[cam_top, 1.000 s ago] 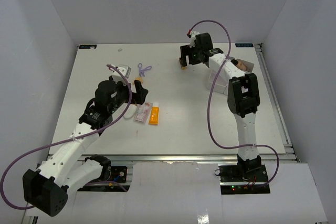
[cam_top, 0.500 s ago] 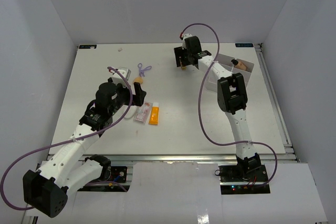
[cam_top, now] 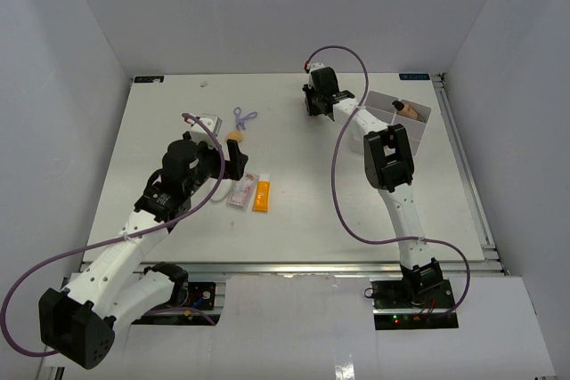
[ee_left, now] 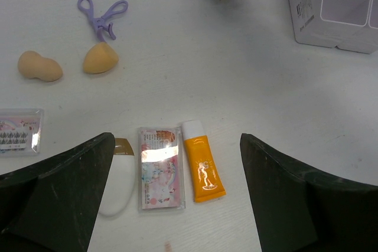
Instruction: Organize the makeup
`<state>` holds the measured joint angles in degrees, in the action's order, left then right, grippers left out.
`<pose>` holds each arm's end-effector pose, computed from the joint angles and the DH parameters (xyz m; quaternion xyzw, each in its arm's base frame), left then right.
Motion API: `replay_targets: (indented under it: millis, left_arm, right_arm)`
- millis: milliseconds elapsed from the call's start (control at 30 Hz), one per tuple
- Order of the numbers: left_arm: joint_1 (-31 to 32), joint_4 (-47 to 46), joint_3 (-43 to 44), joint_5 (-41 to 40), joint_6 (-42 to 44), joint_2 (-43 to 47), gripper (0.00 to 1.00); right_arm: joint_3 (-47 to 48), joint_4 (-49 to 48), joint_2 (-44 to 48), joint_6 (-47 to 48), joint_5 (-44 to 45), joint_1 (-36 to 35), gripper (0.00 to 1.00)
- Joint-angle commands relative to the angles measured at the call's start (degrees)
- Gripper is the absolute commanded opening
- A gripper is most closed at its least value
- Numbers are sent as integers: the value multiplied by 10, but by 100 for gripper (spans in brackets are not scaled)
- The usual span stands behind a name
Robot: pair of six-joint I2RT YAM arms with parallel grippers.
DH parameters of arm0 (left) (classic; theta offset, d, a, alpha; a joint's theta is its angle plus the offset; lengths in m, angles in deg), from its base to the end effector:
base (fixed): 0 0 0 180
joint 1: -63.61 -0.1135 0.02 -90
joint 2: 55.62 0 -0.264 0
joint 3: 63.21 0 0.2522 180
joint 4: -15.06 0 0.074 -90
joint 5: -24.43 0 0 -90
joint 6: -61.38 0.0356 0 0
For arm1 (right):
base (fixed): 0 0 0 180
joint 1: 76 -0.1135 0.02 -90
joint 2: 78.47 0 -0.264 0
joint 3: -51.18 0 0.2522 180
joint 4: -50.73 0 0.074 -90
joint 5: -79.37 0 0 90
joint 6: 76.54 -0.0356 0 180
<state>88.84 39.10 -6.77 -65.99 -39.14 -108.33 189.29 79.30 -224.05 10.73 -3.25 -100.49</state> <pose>0.1942 -0.0912 0.3019 0.1030 0.8142 -0.1725 0.5447 0.5263 0.2347 0.1656 -0.1392 0.8788 0.0508 0.4535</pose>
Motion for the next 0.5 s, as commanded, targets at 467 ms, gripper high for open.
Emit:
replay_targets:
  millis: [467]
  left_arm:
    - [-2, -6, 1, 25, -3, 44, 98]
  right_arm:
    - [-335, -12, 404, 296, -236, 13, 8]
